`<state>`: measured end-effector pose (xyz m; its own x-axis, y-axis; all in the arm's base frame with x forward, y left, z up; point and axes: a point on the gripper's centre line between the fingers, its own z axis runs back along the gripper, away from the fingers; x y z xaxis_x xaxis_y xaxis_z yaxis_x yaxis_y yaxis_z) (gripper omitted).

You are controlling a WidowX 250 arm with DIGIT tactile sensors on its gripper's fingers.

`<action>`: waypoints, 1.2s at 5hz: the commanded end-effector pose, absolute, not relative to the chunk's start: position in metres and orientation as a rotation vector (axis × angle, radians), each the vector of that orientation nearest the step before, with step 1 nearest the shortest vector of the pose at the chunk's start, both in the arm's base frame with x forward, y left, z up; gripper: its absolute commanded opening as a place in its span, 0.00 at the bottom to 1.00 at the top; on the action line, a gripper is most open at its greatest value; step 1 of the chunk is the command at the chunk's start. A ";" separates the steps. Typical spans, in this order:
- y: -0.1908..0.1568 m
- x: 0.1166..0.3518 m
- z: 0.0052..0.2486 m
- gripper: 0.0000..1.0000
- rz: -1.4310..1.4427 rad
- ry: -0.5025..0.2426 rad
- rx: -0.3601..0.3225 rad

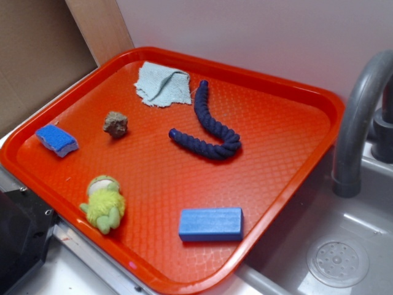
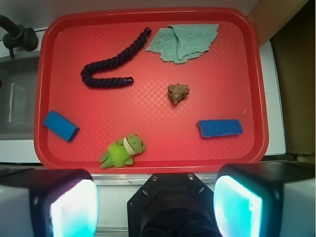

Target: Grab the blue sponge.

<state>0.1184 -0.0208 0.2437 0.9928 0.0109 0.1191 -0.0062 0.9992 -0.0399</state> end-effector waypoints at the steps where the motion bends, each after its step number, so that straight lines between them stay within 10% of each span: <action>1: -0.021 0.118 0.244 1.00 0.009 -0.120 -0.039; 3: 0.004 0.132 0.225 1.00 0.536 0.003 -0.239; 6: 0.057 0.165 0.149 1.00 1.265 -0.268 -0.041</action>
